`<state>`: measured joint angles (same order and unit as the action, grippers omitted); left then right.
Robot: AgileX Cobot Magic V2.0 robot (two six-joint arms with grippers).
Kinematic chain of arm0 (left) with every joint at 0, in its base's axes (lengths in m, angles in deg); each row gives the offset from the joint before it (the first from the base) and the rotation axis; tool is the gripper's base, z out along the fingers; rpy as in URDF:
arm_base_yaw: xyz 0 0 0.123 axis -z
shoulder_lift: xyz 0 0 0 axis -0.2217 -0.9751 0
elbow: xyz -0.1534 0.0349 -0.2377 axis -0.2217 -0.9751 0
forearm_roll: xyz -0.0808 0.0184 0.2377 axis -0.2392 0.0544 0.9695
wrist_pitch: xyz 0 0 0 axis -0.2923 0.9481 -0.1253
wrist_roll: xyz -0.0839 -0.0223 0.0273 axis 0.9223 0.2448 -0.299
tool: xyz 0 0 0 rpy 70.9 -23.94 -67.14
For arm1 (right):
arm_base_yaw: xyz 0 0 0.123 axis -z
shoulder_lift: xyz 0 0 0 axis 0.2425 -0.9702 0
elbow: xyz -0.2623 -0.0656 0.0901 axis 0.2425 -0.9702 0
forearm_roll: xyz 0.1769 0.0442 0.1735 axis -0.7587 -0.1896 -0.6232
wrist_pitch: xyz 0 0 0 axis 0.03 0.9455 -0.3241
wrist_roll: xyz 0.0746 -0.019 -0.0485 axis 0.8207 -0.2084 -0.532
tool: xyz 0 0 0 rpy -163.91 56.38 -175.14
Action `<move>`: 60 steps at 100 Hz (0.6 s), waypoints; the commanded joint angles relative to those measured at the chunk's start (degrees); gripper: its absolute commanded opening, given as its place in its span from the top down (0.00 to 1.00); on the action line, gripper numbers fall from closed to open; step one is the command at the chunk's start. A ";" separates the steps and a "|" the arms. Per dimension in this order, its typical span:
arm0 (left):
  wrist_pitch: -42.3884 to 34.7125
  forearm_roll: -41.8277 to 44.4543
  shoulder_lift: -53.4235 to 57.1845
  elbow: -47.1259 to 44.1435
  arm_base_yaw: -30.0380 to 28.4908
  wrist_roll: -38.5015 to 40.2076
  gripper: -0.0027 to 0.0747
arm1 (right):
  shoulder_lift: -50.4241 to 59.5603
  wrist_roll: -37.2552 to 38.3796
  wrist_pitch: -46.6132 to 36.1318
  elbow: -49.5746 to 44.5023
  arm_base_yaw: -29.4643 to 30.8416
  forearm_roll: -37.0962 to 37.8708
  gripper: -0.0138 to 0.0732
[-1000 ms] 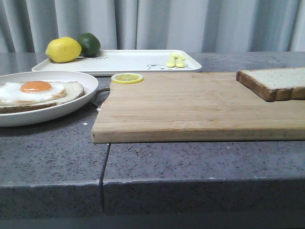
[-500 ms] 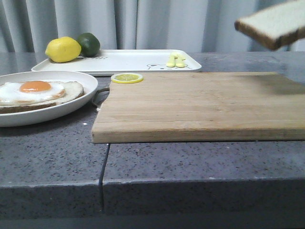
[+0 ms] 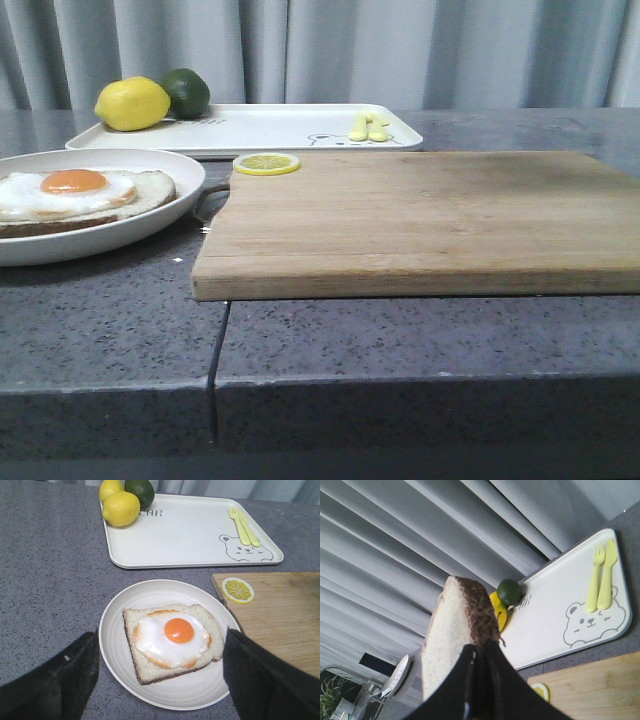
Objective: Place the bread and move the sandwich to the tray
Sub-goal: 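Lift the bread slice with the right gripper toward the egg plate, then lay the bread slice on the egg toast and open the right gripper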
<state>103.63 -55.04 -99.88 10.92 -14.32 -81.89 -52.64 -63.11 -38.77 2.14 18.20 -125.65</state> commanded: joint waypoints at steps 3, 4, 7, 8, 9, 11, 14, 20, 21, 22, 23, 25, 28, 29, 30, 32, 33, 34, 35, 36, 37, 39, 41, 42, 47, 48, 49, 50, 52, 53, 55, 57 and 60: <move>-3.49 -1.65 -0.31 1.68 0.17 0.53 0.34 | 0.00 -0.16 -6.94 1.95 -7.82 -6.54 0.97; -3.49 -1.65 -0.31 1.68 0.17 0.53 0.34 | -0.07 -0.16 -7.66 1.95 -8.24 -6.62 0.97; -3.49 -1.65 -0.31 1.68 0.17 0.53 0.34 | -0.44 -0.16 -8.96 2.05 -10.22 -6.62 0.97; -3.49 -1.65 -0.31 1.68 0.17 0.53 0.34 | -0.68 -0.16 -9.22 2.13 -10.59 -6.62 0.97; -3.49 -1.65 -0.31 1.68 0.17 0.53 0.34 | -0.80 -0.16 -9.72 2.13 -11.29 -6.62 0.97; -3.49 -1.65 -0.31 1.68 0.17 0.53 0.34 | -1.22 -0.16 -10.38 2.25 -11.96 -6.62 0.97; -3.49 -1.65 -0.31 1.68 0.17 0.53 0.34 | -1.79 -0.16 -10.93 2.53 -13.59 -6.62 0.97; -3.49 -1.65 -0.31 1.68 0.17 0.53 0.34 | -3.17 -0.16 -11.81 3.30 -15.97 -6.62 0.97; -3.49 -1.65 -0.31 1.68 0.17 0.53 0.34 | -3.35 -0.16 -11.88 3.39 -16.58 -6.62 0.97; -3.49 -1.65 -0.31 1.68 0.17 0.53 0.34 | -3.67 -0.09 -11.96 3.58 -16.90 -6.62 0.97; -3.49 -1.65 -0.31 1.68 0.17 0.53 0.34 | -3.83 -0.09 -12.18 3.68 -17.56 -6.62 0.97; -3.49 -1.65 -0.31 1.68 0.17 0.53 0.34 | -4.27 -0.04 -12.65 4.08 -18.25 -6.62 0.97; -3.49 -1.65 -0.31 1.68 0.17 0.53 0.34 | -4.94 -0.04 -13.57 4.61 -20.14 -6.62 0.97; -3.49 -1.65 -0.31 1.68 0.17 0.53 0.34 | -5.25 -0.04 -13.81 4.85 -20.55 -6.62 0.97; -3.49 -1.65 -0.31 1.68 0.17 0.53 0.34 | -5.40 -0.04 -14.32 4.97 -21.36 -6.62 0.97; -3.49 -1.65 -0.31 1.68 0.17 0.53 0.34 | -5.89 0.05 -15.22 5.42 -22.19 -6.62 0.97; -3.49 -1.65 -0.31 1.68 0.17 0.53 0.34 | -6.24 0.10 -15.55 5.71 -23.02 -6.62 0.97; -3.49 -1.65 -0.31 1.68 0.17 0.53 0.34 | -6.39 0.10 -16.20 5.88 -23.43 -6.62 0.97; -3.49 -1.65 -0.31 1.68 0.17 0.53 0.34 | -6.55 0.10 -16.55 6.02 -24.25 -6.62 0.97; -3.49 -1.65 -0.31 1.68 0.17 0.53 0.34 | -6.90 0.10 -16.90 6.34 -24.66 -6.62 0.97; -3.49 -1.65 -0.31 1.68 0.17 0.53 0.34 | -7.08 0.10 -17.59 6.50 -25.48 -6.62 0.97; -3.49 -1.65 -0.31 1.68 0.17 0.53 0.34 | -7.61 0.10 -18.64 7.01 -26.30 -6.62 0.97; -3.49 -1.65 -0.31 1.68 0.17 0.53 0.34 | -8.17 0.16 -19.75 7.54 -27.51 -6.62 0.97; -3.49 -1.65 -0.31 1.68 0.17 0.53 0.34 | -8.36 0.26 -20.08 7.72 -28.30 -6.62 0.97; -3.49 -1.65 -0.31 1.68 0.17 0.53 0.34 | -9.96 0.91 -22.25 9.31 -30.94 -6.62 0.97; -3.49 -1.65 -0.31 1.68 0.17 0.53 0.34 | -10.18 1.03 -22.84 9.49 -31.29 -6.62 0.97; -3.49 -1.65 -0.31 1.68 0.17 0.53 0.34 | -10.40 1.23 -23.07 9.69 -31.98 -6.62 0.97; -3.49 -1.65 -0.31 1.68 0.17 0.53 0.34 | -10.83 1.33 -23.32 10.10 -32.32 -6.62 0.97; -3.49 -1.65 -0.31 1.68 0.17 0.53 0.34 | -11.48 1.70 -24.06 10.69 -33.32 -6.62 0.97; -3.49 -1.65 -0.31 1.68 0.17 0.53 0.34 | -11.70 1.78 -24.54 10.89 -33.65 -6.62 0.97; -3.49 -1.65 -0.31 1.68 0.17 0.53 0.34 | -12.37 2.17 -25.23 11.51 -34.60 -6.62 0.97; -3.49 -1.65 -0.31 1.68 0.17 0.53 0.34 | -13.04 2.53 -25.70 12.09 -35.53 -6.62 0.97; -3.49 -1.65 -0.31 1.68 0.17 0.53 0.34 | -13.96 3.10 -26.87 12.87 -36.74 -6.62 0.97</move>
<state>103.63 -55.04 -99.88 10.92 -14.32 -81.89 -65.76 -61.40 -63.33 10.76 -15.24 -127.89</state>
